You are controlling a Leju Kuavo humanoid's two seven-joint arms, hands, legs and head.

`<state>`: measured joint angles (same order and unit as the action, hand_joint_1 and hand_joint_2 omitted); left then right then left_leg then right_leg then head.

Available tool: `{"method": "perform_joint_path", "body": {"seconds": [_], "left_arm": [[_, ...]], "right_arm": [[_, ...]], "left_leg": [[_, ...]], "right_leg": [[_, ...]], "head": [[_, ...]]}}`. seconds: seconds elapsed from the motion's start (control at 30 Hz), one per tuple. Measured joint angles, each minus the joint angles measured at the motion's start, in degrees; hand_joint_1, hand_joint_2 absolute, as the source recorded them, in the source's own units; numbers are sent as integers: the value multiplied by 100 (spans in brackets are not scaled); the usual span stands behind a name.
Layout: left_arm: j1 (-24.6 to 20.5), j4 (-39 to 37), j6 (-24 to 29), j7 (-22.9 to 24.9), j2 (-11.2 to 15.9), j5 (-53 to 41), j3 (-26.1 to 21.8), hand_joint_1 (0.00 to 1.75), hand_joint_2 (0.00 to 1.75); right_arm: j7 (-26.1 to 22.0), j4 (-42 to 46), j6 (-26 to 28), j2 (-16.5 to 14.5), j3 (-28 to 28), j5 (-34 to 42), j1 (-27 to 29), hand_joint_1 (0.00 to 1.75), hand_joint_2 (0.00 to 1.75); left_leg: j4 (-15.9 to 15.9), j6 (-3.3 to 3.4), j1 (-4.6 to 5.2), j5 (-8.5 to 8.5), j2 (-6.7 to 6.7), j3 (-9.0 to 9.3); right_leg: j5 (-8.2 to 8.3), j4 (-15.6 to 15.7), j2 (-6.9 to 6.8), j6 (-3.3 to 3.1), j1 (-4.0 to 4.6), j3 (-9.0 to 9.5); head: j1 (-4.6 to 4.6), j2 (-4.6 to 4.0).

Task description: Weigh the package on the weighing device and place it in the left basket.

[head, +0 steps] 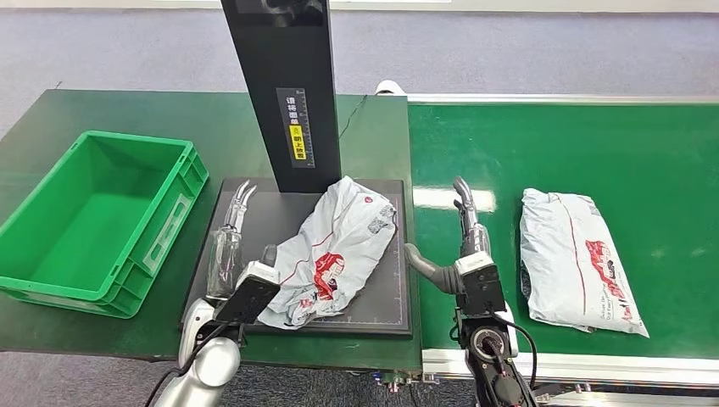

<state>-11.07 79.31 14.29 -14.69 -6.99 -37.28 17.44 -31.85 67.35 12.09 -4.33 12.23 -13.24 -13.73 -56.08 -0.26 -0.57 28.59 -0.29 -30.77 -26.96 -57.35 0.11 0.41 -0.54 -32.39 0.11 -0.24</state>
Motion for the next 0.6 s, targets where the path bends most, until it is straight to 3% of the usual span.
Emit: {"method": "perform_joint_path", "body": {"seconds": [0.03,0.07,0.2,0.43,0.6], "left_arm": [[-46,-34,-46,17,2,-44,60,0,131],[-97,-70,-125,39,2,-91,131,0,175],[-325,-243,-490,185,13,-438,490,0,175],[-525,-499,-596,498,43,-963,849,0,175],[-645,-798,-1167,982,78,-1562,986,0,175]], "right_arm": [[-13,15,-9,-8,-26,3,5,0,175],[-25,28,-13,-19,-46,8,8,0,175],[-60,81,-26,-52,-120,32,20,0,175],[-81,179,-42,-93,-240,51,81,0,175],[-90,227,-113,-135,-346,26,101,0,175]], "left_leg": [[0,0,0,0,-1,-1],[0,0,0,0,-2,-1],[0,0,1,0,-1,-2],[0,0,0,0,-1,-1],[0,0,0,0,0,-1]], "right_leg": [[0,0,-1,0,0,0],[0,0,-1,0,0,0],[0,0,-1,0,-1,0],[0,0,0,0,0,-1],[0,0,0,0,0,-1]], "head": [[-1,0],[0,0],[0,0],[-1,0],[-1,0]]}}
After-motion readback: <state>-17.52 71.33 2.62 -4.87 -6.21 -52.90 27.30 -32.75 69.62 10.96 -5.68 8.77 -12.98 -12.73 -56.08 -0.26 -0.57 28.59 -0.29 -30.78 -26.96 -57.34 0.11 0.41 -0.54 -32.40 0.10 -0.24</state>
